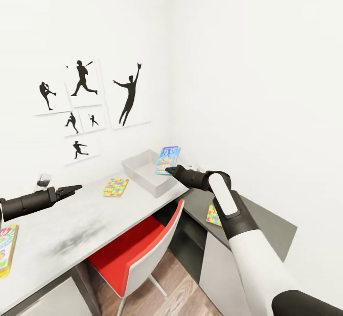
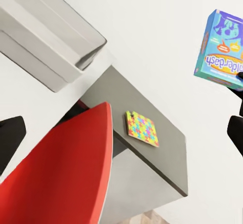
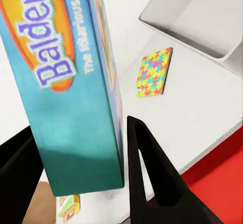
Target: Put all the toys in the child's room - the three board games (two on the bed and one on the table), the two jigsaw puzzles on the table, and the tennis ball on the table - inside the toy box on the table in the child's room.
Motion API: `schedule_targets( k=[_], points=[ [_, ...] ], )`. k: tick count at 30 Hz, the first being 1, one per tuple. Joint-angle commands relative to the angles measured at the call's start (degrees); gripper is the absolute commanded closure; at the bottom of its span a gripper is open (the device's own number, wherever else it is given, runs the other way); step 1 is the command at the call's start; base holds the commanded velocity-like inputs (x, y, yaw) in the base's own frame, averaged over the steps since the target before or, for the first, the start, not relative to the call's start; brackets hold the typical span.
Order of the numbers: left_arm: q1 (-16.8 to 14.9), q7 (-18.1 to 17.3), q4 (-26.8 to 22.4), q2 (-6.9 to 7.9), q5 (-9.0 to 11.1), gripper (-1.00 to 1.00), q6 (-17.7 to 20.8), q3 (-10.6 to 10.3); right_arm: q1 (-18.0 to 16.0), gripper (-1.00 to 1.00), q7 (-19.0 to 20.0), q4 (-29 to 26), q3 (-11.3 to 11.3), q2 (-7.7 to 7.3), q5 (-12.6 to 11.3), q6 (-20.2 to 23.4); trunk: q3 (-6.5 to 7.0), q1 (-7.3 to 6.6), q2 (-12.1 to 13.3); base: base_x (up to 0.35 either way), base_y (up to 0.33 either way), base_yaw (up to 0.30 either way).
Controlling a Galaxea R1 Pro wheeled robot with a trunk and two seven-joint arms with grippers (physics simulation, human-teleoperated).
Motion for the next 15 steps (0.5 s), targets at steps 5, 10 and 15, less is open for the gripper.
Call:
schedule_targets(
  k=[5, 10, 15],
  points=[
    [-0.09, -0.56, -0.02, -0.13, -0.6, -1.0, 0.62, 0.02, -0.06, 1.0, -0.63, -0.18, 0.06, 0.0, -0.75, -0.07, -0.14, 0.06, -0.14, 0.164, -0.005, 0.059],
    [-0.09, -0.64, -0.06, -0.2, -0.6, -1.0, 0.67, 0.0, -0.06, 1.0, -0.63, -0.19, 0.06, 0.0, -0.84, -0.07, -0.14, 0.06, -0.14, 0.158, -0.119, 0.001],
    [-0.09, -0.65, -0.07, -0.23, -0.6, -1.0, 0.68, 0.0, -0.06, 1.0, -0.64, -0.19, 0.11, 0.0, -0.74, -0.02, -0.14, 0.06, -0.14, 0.031, -0.021, 0.0]
  ],
)
